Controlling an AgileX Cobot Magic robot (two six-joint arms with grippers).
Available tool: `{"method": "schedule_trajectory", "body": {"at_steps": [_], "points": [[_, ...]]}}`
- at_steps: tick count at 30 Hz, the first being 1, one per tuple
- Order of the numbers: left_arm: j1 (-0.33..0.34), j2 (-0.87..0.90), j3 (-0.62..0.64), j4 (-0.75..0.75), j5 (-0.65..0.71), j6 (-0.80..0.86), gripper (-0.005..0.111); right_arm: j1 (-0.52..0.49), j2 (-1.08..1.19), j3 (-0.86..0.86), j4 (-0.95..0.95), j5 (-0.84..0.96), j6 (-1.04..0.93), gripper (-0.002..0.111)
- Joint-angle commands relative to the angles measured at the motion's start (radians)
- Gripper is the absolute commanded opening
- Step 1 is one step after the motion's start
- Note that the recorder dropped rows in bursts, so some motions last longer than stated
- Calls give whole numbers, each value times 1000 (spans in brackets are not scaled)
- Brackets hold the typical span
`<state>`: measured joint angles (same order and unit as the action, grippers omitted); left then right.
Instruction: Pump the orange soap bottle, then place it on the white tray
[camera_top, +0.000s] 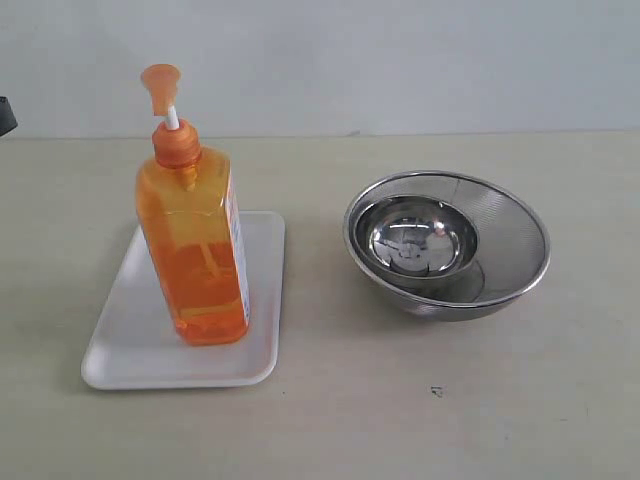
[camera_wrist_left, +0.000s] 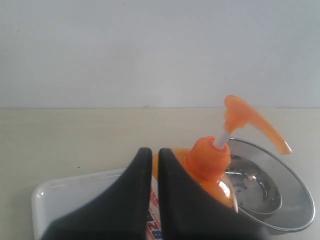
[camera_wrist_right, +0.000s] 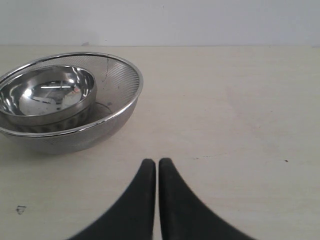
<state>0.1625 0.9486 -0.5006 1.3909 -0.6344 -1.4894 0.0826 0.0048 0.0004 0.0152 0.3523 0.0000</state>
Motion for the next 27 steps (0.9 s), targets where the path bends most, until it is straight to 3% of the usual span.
{"method": "schedule_trajectory", "body": {"at_steps": [1, 11, 21, 27], "points": [[1, -5, 3, -4, -2, -5, 5, -3, -5, 0, 1, -4, -9, 0], [1, -118, 3, -11, 20, -5, 5, -3, -5, 0, 1, -4, -7, 0], [1, -478, 44, 43, 155, 21, 5, -3, -5, 0, 1, -4, -9, 0], [-1, -818, 193, 85, 292, -23, 5, -3, -5, 0, 3, -9, -7, 0]]}}
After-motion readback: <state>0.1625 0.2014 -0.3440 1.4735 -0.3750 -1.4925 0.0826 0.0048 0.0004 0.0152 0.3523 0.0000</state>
